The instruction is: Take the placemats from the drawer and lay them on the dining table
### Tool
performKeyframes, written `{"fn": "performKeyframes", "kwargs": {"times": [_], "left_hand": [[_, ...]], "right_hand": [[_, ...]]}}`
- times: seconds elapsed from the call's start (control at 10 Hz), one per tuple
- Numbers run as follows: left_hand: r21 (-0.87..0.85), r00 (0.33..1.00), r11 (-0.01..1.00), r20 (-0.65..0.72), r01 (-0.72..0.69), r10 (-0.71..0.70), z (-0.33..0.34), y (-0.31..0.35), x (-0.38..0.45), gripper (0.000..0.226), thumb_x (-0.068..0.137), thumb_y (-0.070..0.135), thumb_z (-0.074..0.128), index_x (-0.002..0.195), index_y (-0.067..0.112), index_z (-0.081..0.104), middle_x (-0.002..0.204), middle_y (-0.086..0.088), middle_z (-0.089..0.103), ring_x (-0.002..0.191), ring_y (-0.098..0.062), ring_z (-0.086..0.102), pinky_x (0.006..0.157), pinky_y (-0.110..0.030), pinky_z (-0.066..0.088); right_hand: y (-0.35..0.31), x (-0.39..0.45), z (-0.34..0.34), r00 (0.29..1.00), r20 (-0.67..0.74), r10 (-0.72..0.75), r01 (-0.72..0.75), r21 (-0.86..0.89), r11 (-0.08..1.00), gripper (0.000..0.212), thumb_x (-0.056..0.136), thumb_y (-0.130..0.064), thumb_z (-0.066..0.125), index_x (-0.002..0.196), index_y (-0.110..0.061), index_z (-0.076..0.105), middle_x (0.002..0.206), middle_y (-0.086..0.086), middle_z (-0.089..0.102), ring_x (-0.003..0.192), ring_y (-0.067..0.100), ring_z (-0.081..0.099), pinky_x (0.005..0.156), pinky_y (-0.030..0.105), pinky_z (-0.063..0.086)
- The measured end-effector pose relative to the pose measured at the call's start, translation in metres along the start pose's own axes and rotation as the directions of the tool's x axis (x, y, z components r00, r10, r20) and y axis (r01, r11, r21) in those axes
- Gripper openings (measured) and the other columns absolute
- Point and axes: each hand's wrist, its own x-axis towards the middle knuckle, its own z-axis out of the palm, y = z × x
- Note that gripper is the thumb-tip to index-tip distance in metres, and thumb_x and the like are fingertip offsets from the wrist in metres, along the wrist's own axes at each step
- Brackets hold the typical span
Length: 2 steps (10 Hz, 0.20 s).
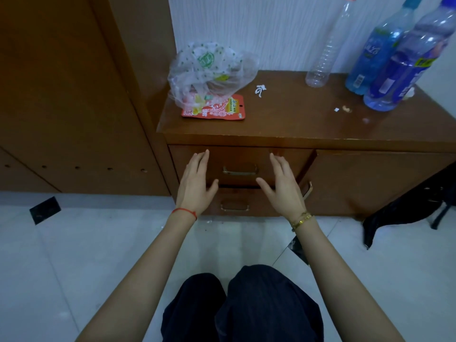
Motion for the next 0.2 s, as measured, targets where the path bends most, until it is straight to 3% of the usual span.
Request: {"fn": "performKeyframes", "kwargs": {"times": [0.2], "left_hand": [[-0.029,0.997,0.998,-0.055,-0.055,0.053,-0.0089,-0.0067,0.0037,0.057,0.092,0.023,0.057,0.144,0.013,0.037,0.144,-0.005,0.041,0.135,-0.02,0.037,0.11,-0.041,0.037]], "right_hand": [[0.0082,-0.0002,-0.0009,0.998,-0.034,-0.058,0.057,-0.025,0.998,0.062,0.098,-0.037,0.052,0.15,-0.012,0.03,0.151,0.007,0.037,0.144,0.021,0.027,0.117,0.04,0.029]]}}
